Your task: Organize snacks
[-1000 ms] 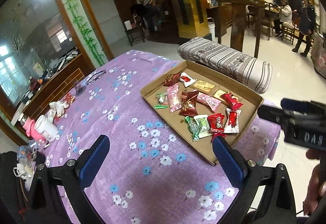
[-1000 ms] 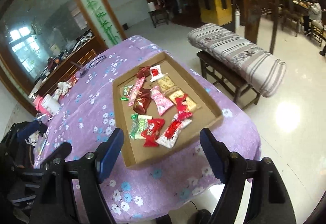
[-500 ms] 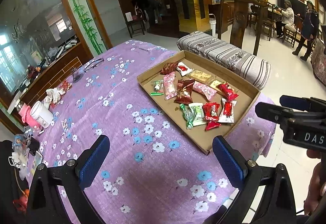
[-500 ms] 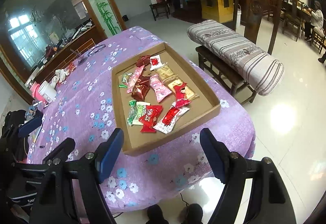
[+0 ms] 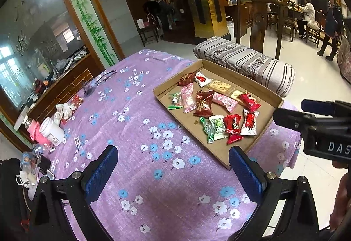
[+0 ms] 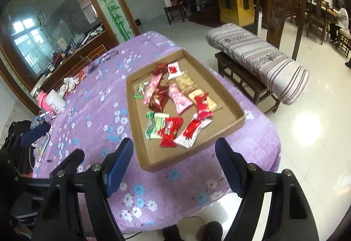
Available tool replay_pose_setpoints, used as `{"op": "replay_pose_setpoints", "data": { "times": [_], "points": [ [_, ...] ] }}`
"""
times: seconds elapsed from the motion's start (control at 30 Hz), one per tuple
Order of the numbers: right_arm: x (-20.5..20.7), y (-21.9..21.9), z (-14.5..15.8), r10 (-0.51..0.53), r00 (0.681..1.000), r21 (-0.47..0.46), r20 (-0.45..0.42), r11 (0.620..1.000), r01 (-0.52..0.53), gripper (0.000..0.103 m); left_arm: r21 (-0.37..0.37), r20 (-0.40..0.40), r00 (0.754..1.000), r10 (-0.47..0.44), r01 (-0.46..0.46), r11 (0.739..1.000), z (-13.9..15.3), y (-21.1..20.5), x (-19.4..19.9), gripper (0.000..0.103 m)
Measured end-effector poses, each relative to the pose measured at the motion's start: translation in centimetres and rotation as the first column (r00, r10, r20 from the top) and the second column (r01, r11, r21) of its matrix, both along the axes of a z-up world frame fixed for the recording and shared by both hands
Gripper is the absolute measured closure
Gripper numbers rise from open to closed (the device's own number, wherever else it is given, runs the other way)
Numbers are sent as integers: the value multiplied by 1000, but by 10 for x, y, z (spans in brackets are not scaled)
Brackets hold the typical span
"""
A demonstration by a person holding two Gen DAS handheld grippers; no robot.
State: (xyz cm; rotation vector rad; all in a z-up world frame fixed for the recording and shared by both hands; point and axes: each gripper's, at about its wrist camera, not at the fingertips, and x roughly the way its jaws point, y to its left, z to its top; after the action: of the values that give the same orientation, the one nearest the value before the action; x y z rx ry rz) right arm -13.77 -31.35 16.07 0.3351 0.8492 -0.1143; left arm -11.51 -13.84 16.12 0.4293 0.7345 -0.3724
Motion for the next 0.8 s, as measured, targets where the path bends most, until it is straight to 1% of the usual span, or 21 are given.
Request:
{"op": "replay_pose_setpoints", "data": {
  "times": [0.1,0.37,0.5,0.8],
  "points": [
    [1,1,2,13,1000,-6,-1,1000,-13,27,0,0,1000,-6,6,1000,1,-1,-3,1],
    [2,6,7,9,1000,-7,16,1000,-8,27,12,13,1000,-7,7,1000,3,3,-3,1],
    [5,15,4,18,1000,-6,7,1000,-18,27,20,12,1000,-3,3,1000,1,10,-3,1],
    [14,43,1,57,998,-21,-13,998,-58,27,4,-12,999,39,-39,999,-6,39,4,1]
  ]
}}
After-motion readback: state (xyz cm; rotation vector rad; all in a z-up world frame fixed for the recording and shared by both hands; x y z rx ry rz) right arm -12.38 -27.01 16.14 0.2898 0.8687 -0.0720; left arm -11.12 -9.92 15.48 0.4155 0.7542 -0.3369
